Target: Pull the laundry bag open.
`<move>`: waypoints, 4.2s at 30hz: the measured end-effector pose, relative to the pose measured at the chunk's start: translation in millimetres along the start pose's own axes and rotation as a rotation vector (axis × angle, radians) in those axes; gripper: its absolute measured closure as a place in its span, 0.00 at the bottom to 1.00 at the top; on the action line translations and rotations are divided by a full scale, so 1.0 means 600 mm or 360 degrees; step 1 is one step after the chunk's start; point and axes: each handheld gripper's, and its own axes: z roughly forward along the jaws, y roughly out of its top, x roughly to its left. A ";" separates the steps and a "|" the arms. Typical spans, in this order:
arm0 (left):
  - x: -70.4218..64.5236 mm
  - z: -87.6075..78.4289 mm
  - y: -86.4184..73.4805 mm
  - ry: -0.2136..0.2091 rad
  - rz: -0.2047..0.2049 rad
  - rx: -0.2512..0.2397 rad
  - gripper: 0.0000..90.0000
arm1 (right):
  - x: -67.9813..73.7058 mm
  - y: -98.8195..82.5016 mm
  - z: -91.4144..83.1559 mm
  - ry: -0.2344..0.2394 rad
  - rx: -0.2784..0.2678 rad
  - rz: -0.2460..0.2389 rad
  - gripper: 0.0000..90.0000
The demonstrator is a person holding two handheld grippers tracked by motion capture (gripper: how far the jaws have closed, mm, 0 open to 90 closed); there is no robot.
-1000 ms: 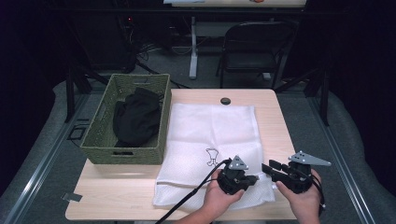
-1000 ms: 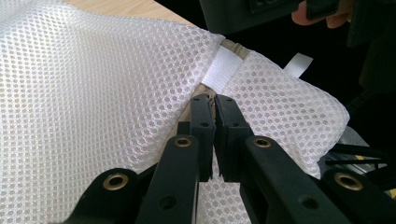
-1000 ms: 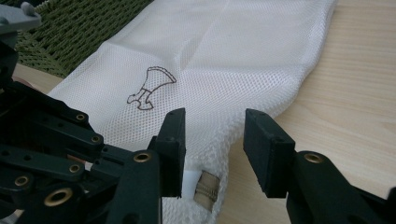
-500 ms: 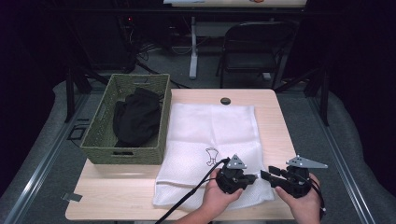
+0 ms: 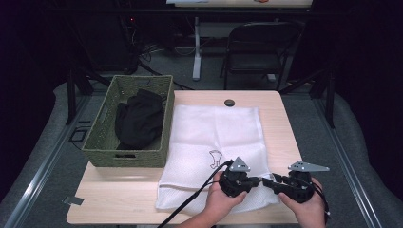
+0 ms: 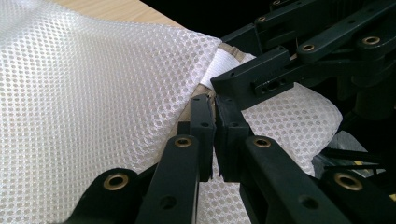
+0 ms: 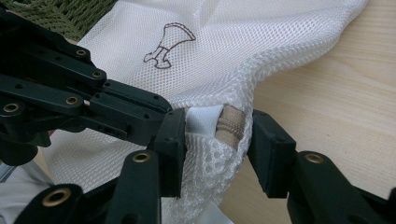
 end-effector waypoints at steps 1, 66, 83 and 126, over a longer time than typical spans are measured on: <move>0.000 0.000 0.000 -0.0001 -0.0001 0.0000 0.97 | 0.000 0.000 0.000 -0.0007 -0.0001 -0.0009 0.67; 0.012 -0.007 -0.010 0.0006 -0.0127 -0.0011 0.97 | 0.016 0.000 0.001 -0.0009 -0.0003 -0.0166 0.93; 0.023 -0.022 -0.022 0.0014 -0.0152 -0.0007 0.97 | 0.004 -0.003 -0.003 -0.0078 -0.0021 -0.0123 0.93; 0.072 -0.113 -0.064 0.0137 -0.0209 0.0016 0.97 | -0.016 -0.009 -0.009 -0.0187 -0.0016 -0.0095 0.93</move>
